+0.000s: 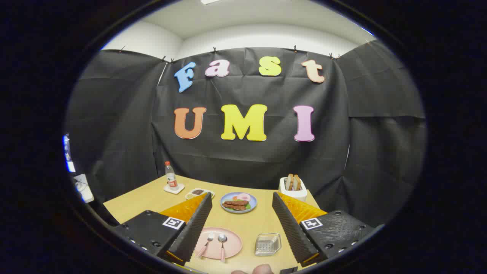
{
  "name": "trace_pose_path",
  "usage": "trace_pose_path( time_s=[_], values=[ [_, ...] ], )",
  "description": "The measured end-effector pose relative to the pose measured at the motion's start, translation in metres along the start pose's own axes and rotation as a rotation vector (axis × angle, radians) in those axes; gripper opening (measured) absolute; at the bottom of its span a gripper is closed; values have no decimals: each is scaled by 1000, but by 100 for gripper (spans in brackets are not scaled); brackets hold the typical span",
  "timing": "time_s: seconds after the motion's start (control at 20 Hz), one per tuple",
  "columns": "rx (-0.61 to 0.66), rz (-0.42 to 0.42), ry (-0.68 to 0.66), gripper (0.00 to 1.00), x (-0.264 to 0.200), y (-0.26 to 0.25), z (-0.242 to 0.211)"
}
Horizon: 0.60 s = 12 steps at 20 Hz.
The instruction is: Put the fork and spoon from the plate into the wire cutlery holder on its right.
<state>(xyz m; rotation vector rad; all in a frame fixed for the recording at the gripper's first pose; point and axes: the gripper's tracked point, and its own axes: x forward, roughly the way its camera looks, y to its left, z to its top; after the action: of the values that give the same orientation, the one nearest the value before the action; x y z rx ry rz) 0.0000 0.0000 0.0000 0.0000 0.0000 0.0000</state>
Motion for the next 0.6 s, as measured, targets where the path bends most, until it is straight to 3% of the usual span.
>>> trace_pose_path(
  time_s=[0.3,0.6],
  values=[
    [-89,58,42,95,6,9,-4],
    [-118,122,157,95,10,23,-37]
  ],
)
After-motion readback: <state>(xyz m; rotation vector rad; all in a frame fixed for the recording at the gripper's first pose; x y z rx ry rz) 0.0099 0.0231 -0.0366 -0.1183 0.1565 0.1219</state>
